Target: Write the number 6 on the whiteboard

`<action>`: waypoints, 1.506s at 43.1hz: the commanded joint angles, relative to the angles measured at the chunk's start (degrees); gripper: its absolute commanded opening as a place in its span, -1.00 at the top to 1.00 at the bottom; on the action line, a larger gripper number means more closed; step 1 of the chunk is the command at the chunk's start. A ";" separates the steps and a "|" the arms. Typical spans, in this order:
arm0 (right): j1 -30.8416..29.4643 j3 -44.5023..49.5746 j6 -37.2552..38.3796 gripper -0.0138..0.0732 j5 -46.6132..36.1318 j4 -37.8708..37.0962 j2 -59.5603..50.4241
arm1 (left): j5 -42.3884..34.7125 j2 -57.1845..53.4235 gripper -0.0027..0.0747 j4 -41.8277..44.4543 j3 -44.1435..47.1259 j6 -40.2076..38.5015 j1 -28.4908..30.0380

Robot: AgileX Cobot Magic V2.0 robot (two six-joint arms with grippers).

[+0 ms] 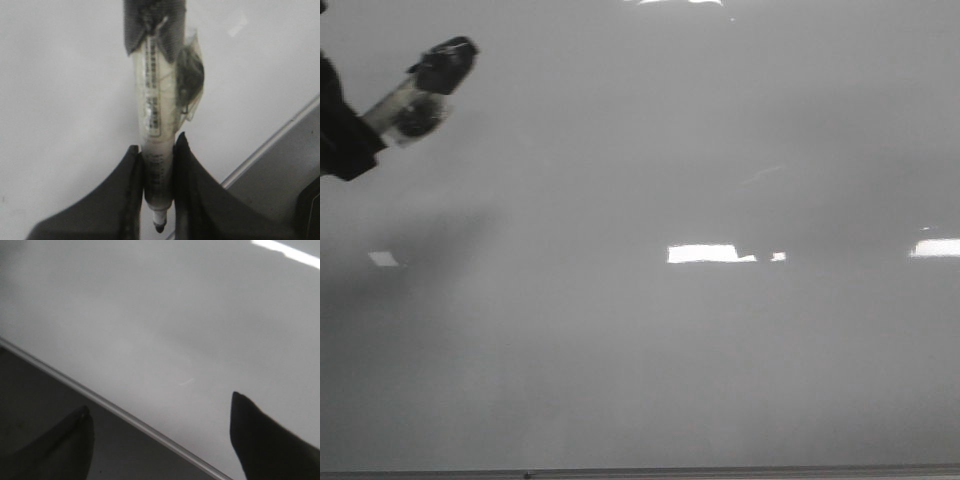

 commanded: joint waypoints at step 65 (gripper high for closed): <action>31.91 -25.28 -14.12 0.84 -2.43 -1.47 31.23 | 4.41 -1.45 0.47 5.99 -6.91 8.92 -26.52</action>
